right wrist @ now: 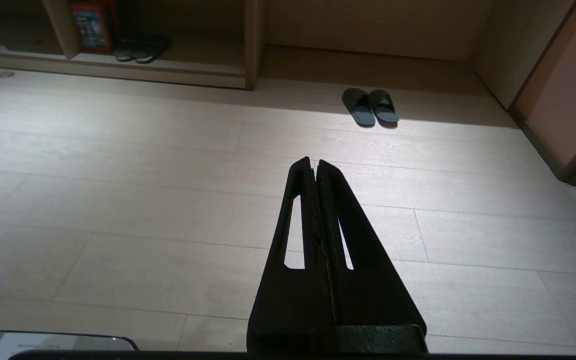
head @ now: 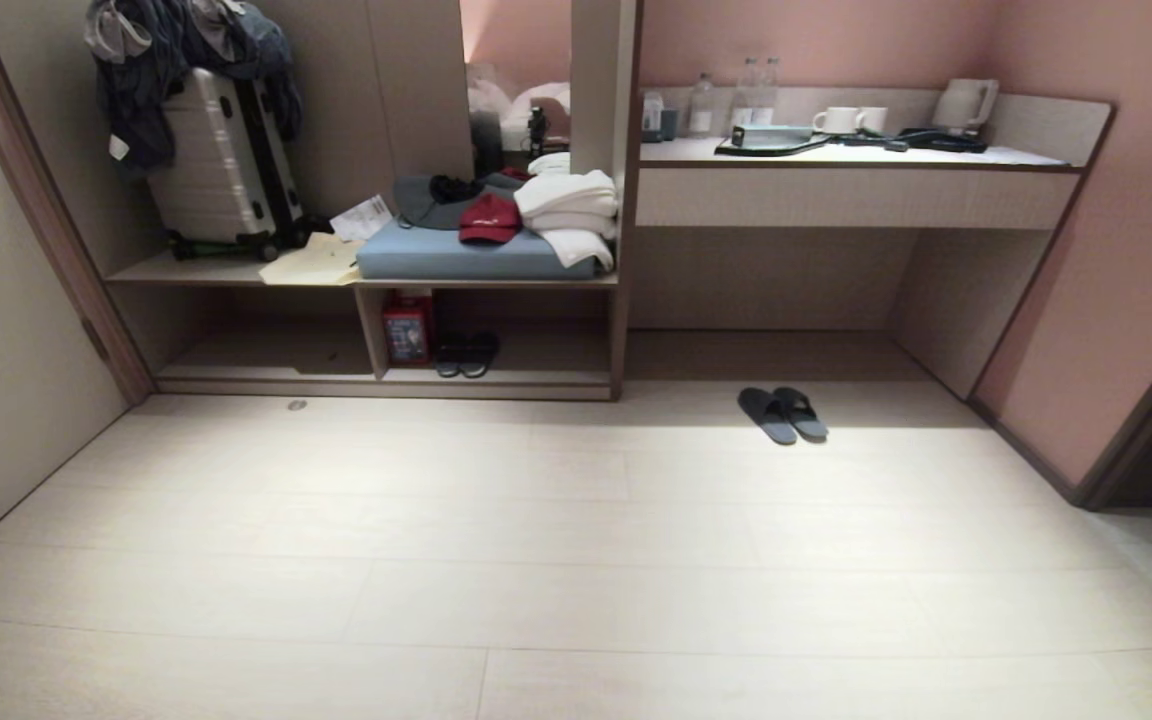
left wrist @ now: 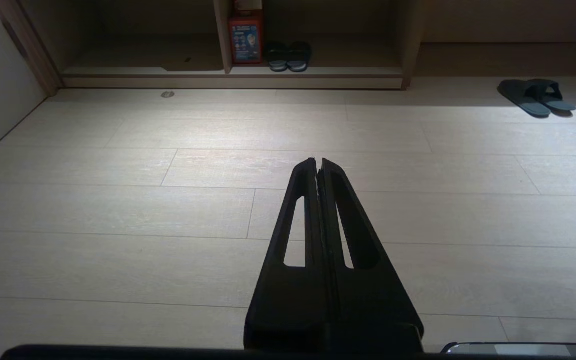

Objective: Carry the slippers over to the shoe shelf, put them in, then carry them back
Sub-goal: Pick up the slippers on the floor

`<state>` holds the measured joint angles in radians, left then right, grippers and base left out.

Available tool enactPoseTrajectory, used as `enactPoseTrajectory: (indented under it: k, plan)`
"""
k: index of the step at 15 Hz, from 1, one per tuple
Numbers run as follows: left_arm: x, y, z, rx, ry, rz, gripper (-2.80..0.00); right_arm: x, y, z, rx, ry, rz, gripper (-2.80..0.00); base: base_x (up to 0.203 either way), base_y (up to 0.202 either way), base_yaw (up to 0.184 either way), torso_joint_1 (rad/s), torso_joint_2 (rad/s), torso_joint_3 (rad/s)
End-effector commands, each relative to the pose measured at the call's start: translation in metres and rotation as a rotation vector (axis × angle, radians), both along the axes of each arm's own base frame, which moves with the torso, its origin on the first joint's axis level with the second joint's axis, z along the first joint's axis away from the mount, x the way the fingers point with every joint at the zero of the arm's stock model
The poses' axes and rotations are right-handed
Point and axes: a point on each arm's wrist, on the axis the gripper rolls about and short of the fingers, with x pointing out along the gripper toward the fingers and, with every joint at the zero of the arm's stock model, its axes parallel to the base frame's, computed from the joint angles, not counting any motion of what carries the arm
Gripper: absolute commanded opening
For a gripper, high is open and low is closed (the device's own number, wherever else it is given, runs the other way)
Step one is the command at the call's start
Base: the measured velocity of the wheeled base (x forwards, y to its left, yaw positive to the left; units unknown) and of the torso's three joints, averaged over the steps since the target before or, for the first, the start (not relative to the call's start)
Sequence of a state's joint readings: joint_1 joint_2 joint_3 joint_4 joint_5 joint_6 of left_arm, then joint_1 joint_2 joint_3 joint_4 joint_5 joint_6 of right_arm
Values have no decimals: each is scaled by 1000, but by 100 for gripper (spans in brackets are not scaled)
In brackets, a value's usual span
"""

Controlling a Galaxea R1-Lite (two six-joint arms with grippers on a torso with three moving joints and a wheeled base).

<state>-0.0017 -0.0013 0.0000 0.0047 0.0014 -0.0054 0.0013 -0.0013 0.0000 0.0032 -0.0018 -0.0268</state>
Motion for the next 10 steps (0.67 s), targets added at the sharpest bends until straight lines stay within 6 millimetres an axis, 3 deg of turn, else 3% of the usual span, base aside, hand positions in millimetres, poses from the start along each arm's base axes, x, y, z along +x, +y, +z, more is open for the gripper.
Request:
enactPoseTrajectory:
  k: [1,8,10]
  plan:
    - [0,0,0,-1,1,0,-280,0,0,0,-1,-2,1,-280,0,0,0,0,0,0]
    - [0,0,0,-1,1,0,-280,0,0,0,1,-2,-1,-280,0,0,0,0,0,0]
    - [0,0,0,-1,1,0,-280,0,0,0,2,-2,-1,-280,135,0,-2,4,5,3]
